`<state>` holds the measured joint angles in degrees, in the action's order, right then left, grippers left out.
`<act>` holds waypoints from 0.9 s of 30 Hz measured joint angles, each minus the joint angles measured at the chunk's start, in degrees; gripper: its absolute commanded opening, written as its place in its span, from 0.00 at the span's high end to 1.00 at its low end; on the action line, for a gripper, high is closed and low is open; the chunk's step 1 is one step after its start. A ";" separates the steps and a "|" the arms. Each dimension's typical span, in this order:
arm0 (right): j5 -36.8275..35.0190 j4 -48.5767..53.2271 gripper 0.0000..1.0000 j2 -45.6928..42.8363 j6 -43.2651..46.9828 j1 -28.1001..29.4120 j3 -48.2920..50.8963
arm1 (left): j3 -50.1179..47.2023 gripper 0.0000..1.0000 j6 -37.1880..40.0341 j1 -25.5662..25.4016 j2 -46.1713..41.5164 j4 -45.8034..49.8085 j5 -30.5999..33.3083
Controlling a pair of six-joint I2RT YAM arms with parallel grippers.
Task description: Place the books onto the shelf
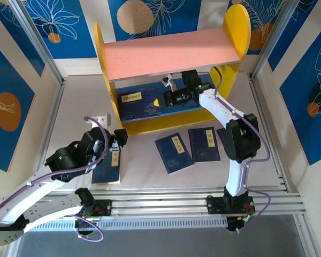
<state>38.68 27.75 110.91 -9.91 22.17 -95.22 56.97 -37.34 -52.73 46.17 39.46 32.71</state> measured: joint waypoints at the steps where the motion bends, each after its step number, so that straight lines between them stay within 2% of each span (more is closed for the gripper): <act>1: -0.22 0.20 0.89 0.00 0.04 0.00 -0.31 | -0.04 0.31 0.00 0.00 0.00 -0.04 0.00; 4: -0.94 0.59 0.82 0.02 0.33 0.22 -1.31 | -0.24 0.31 0.00 0.00 0.00 -0.04 0.00; 12: -3.04 0.59 0.80 0.74 0.28 1.42 -3.21 | -0.35 0.31 0.00 0.00 0.00 -0.07 0.00; 13: -3.65 0.59 0.76 1.07 0.15 1.66 -3.32 | -0.35 0.31 0.00 0.00 0.00 -0.04 -0.02; 18: -7.32 0.68 0.74 2.34 -0.92 2.27 -3.37 | -0.37 0.31 0.00 0.00 0.00 -0.04 -0.02; 27: -12.46 1.33 0.54 2.56 -2.36 3.56 -3.48 | -1.01 0.30 -0.02 0.02 -0.96 -0.02 -0.02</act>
<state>26.22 29.08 113.47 -12.27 25.74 -98.70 55.96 -37.36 -52.71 45.21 39.44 32.69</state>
